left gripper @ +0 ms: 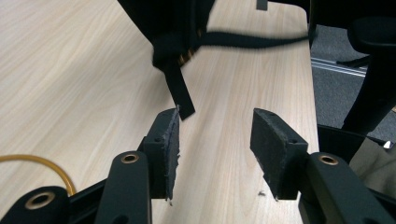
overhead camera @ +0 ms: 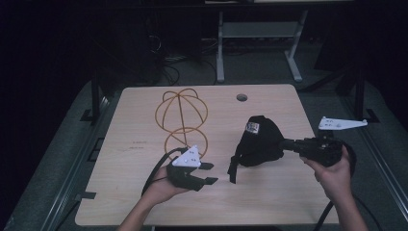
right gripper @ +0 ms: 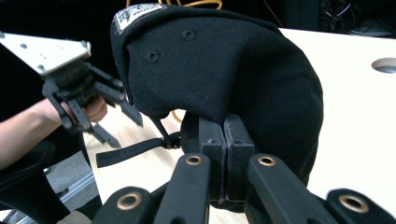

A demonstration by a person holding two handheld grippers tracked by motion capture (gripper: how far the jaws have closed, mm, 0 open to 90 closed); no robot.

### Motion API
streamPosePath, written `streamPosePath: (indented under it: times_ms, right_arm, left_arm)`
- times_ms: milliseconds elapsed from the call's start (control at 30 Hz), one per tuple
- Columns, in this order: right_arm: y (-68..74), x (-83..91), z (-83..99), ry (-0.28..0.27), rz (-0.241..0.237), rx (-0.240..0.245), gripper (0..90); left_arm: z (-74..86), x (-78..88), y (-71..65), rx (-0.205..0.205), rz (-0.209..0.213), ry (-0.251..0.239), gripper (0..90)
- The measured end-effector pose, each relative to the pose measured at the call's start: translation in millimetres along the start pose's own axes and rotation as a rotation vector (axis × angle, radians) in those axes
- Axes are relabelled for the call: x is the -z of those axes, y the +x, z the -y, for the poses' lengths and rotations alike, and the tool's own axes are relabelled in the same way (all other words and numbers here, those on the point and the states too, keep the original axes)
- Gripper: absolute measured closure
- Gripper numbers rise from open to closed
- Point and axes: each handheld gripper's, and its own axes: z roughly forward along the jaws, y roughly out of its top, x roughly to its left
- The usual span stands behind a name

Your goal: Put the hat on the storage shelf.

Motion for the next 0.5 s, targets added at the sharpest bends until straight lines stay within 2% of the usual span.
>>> streamPosePath:
  times_ms: [133,233,367,500]
  right_arm:
    - [3.1,-3.8,-14.7,0.012,-0.004,0.004,88.6]
    - [6.3,-8.8,-25.6,0.021,-0.005,0.012,88.5]
    - [12.2,-16.1,-40.7,0.034,-0.01,0.022,88.5]
    - [16.4,-24.4,-55.7,0.034,-0.02,0.03,88.5]
  left_arm:
    - [8.7,-0.6,0.5,0.002,-0.007,-0.008,49.9]
    - [12.0,-1.5,1.0,-0.019,-0.018,0.002,49.1]
    - [17.1,-2.1,2.1,0.002,-0.013,-0.01,48.7]
    - [19.7,0.1,2.1,-0.002,-0.023,-0.017,48.2]
